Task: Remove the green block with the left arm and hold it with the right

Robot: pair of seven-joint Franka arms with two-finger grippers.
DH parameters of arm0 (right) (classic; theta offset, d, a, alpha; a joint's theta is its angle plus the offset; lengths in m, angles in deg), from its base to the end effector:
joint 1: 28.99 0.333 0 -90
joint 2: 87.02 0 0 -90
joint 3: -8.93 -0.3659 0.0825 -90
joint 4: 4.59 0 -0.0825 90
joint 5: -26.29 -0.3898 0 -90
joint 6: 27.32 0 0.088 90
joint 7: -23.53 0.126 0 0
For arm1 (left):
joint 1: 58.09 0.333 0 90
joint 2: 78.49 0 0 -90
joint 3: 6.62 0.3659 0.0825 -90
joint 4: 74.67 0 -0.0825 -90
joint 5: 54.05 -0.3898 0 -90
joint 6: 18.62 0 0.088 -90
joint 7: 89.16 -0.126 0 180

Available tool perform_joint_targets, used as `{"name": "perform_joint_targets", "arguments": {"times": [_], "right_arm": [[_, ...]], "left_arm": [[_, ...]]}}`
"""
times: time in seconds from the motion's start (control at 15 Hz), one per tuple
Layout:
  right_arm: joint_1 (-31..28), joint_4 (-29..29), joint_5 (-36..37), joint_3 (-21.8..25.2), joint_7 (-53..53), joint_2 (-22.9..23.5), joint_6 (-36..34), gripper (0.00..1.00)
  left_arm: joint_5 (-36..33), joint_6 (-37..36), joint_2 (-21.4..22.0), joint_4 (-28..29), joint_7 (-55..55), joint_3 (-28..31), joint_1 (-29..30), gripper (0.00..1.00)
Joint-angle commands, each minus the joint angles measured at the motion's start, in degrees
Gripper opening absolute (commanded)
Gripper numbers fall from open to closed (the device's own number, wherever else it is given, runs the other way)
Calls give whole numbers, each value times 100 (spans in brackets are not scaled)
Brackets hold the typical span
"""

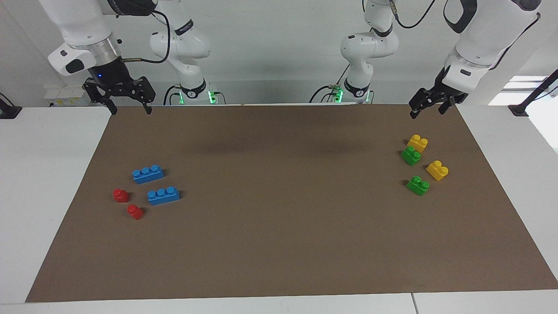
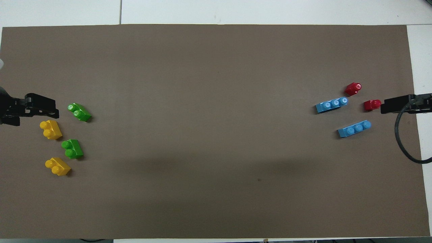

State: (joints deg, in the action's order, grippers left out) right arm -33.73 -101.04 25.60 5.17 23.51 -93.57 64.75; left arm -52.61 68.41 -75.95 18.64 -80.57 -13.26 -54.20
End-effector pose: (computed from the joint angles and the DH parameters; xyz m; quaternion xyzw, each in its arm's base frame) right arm 0.5227 -0.0052 0.6664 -0.9998 0.0086 -0.0188 0.0021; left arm 0.5359 -0.0306 0.6478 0.9981 0.0508 -0.0336 0.0067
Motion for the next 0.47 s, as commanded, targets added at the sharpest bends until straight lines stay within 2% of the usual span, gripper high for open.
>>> {"name": "perform_joint_targets", "arguments": {"times": [0.0,0.4], "right_arm": [[-36,47,200,-19,-138,-13,-163,100],[-62,29,280,-19,134,-39,-163,100]], "left_arm": [[85,42,79,12,-85,58,-55,100],[85,34,79,12,-85,58,-55,100]]}}
